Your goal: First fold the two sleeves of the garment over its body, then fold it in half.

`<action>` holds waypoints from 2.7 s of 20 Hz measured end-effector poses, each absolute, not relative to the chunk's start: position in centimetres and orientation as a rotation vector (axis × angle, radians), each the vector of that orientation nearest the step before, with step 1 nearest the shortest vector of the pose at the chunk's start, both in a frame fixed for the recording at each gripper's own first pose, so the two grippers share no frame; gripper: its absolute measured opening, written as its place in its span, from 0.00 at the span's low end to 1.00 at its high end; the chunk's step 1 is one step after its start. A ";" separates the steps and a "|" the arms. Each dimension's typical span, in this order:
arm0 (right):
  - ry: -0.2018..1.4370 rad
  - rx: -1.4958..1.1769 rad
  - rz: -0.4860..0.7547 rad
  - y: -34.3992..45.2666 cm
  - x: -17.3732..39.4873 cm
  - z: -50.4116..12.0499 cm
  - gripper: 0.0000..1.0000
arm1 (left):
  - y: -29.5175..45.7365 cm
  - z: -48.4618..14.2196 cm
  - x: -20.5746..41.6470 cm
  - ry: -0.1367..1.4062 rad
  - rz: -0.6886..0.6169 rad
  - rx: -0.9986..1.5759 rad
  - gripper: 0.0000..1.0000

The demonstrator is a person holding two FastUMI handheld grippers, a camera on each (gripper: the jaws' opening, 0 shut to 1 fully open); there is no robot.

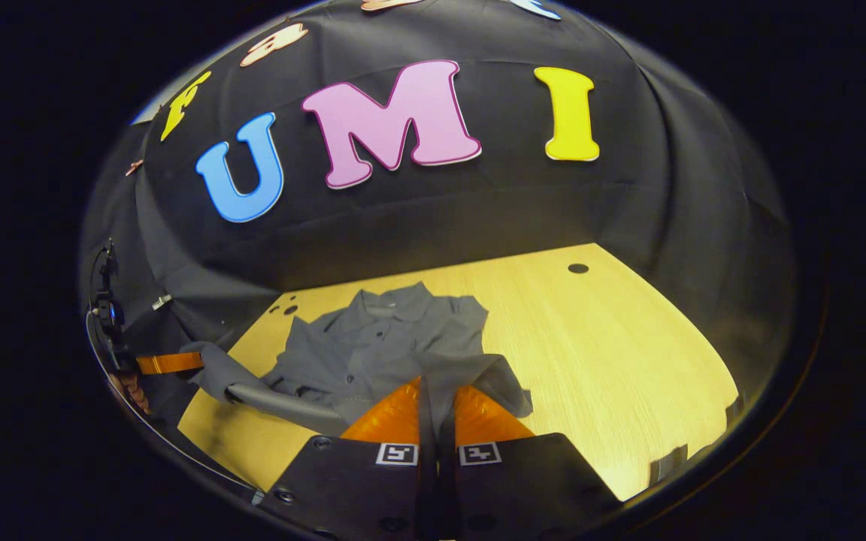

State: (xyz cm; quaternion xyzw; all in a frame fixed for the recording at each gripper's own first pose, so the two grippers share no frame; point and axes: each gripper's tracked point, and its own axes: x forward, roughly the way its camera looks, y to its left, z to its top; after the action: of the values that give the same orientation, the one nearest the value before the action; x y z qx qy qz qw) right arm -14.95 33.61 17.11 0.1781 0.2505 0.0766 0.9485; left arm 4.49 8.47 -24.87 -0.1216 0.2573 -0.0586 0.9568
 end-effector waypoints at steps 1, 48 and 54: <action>0.496 0.354 0.156 33.5 -13.7 17.4 0.05 | 8.5 -24.5 5.6 0.506 -0.117 -0.247 0.06; 0.645 0.359 0.101 36.1 13.1 -2.7 0.21 | 9.8 -40.6 32.9 0.623 0.090 -0.157 0.10; 0.665 0.332 0.057 34.7 12.4 -2.4 0.59 | 10.2 -40.9 31.7 0.656 0.114 -0.166 0.51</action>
State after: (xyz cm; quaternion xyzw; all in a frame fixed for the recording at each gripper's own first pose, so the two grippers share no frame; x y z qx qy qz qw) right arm 12.43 34.72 -2.37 0.1620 0.3251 0.0278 0.9313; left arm 31.69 10.19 -40.94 -0.0813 0.3215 0.0559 0.9418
